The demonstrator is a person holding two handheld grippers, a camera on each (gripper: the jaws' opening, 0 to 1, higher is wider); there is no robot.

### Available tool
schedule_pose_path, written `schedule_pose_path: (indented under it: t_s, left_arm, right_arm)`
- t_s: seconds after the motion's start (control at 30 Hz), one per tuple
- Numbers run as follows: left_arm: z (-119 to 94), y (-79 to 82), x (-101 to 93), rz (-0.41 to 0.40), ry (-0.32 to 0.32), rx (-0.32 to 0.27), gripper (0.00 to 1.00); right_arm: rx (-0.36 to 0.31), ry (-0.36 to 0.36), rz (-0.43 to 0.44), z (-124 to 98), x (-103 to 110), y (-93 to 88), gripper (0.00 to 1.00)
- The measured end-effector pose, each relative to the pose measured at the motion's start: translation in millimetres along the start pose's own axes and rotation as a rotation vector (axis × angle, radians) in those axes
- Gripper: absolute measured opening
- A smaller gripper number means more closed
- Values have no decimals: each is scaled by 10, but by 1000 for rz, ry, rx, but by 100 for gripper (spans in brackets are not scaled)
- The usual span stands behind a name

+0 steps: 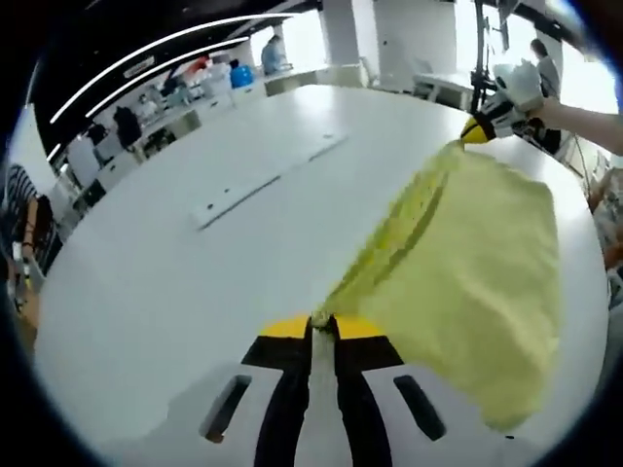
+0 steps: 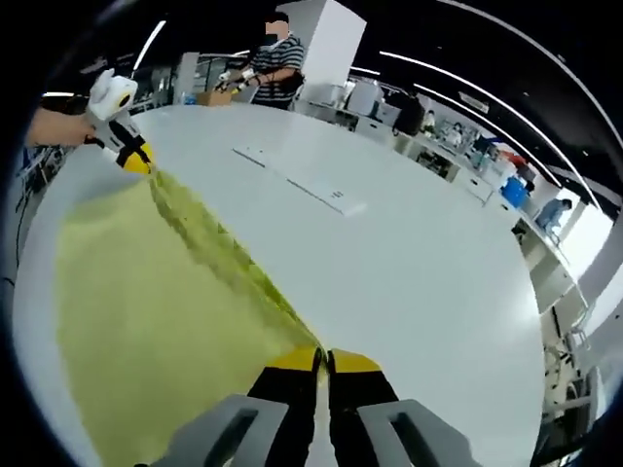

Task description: Fold the garment on the visible template until the final outline fits inside the template.

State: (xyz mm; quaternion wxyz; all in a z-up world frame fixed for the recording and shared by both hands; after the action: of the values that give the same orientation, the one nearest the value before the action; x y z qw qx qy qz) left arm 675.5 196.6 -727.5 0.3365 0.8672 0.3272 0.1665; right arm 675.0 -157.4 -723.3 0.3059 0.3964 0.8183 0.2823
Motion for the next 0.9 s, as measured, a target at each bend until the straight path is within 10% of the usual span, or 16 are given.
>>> schedule_pose_path:
  t_s: [0.47, 0.9]
  left_arm:
    - [-299, 110, -19, -104, 6, -139, 50]
    - [-691, -54, -435, -120, -86, -195, 67]
  right_arm:
    - [-29, 71, 264, -225, 103, 95, 48]
    - [-39, 166, 257, -673, 368, 100, 60]
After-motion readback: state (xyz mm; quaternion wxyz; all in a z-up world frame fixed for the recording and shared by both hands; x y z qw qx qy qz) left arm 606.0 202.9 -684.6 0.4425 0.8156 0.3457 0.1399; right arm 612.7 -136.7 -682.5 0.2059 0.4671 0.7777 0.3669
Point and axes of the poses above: the point that each gripper's makers call its tool centre point, and the gripper's own axes: z roughly forward along the fingers, x roughly to its left, y roughly out of its top, the point moved 1 cm from there along -z, roughly backward along the fingers, and after that the axes turned 5 degrees about -y, right-handed, at the moved point
